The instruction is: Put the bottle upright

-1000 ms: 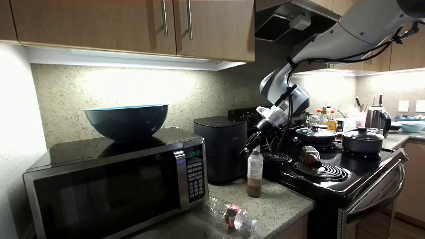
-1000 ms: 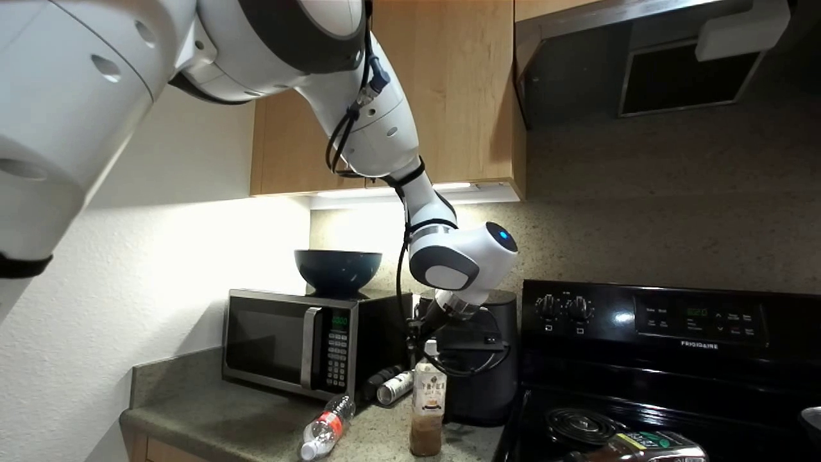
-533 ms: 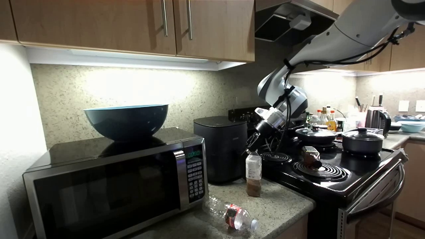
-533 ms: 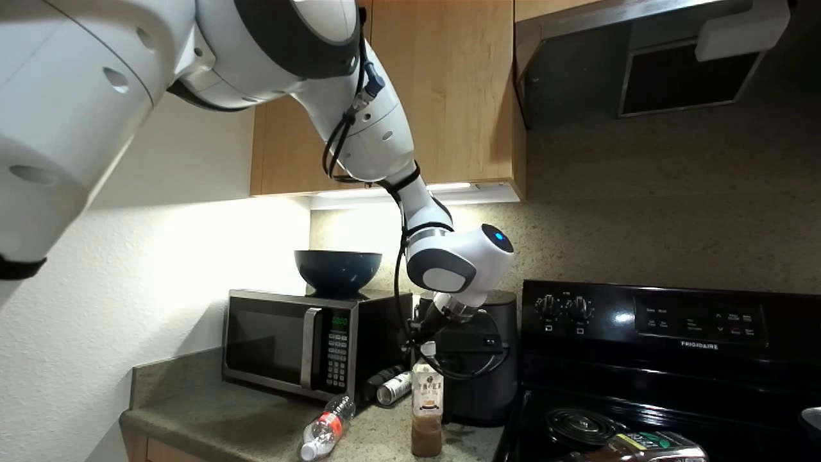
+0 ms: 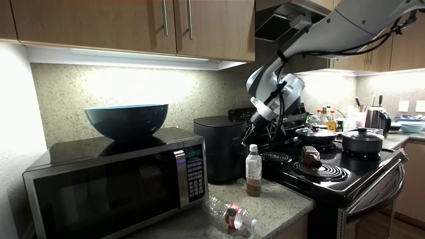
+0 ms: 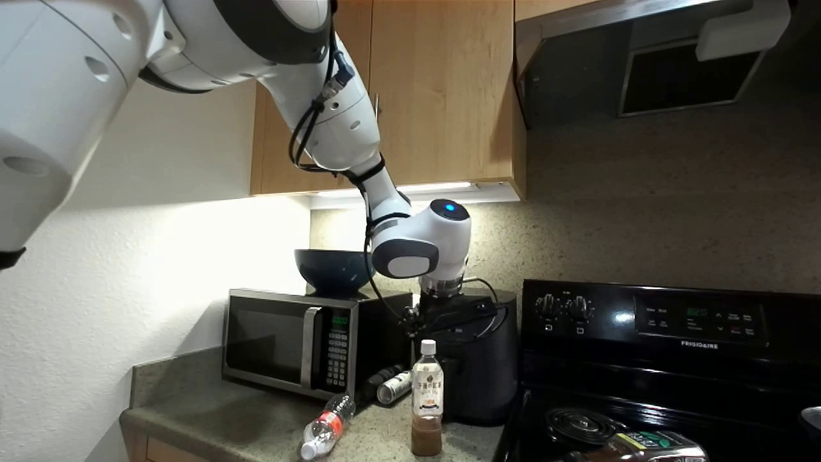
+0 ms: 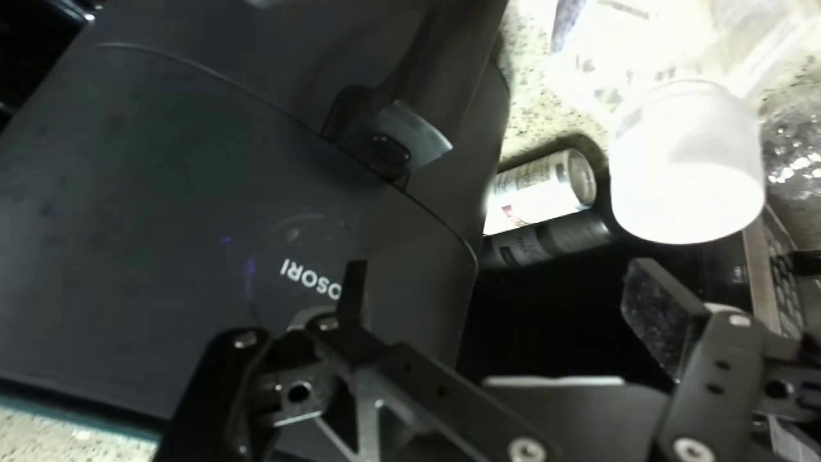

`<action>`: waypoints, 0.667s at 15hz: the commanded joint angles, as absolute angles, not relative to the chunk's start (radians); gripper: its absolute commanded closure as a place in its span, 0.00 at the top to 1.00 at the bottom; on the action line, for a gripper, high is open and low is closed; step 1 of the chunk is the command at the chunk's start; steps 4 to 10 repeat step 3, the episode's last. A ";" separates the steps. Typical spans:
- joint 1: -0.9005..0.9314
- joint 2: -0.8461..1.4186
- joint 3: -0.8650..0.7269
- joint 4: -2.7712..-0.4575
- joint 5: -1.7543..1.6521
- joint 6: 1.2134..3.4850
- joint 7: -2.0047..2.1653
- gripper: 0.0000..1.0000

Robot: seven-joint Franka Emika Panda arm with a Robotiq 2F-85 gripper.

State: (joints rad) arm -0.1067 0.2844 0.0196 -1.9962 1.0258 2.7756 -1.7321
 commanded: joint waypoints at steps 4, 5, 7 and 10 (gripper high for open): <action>-0.070 0.264 0.021 -2.024 1.025 2.867 -1.727 1.00; -0.070 0.264 0.021 -2.024 1.025 2.867 -1.727 1.00; -0.070 0.264 0.021 -2.024 1.025 2.867 -1.727 1.00; -0.070 0.264 0.021 -2.024 1.025 2.867 -1.727 1.00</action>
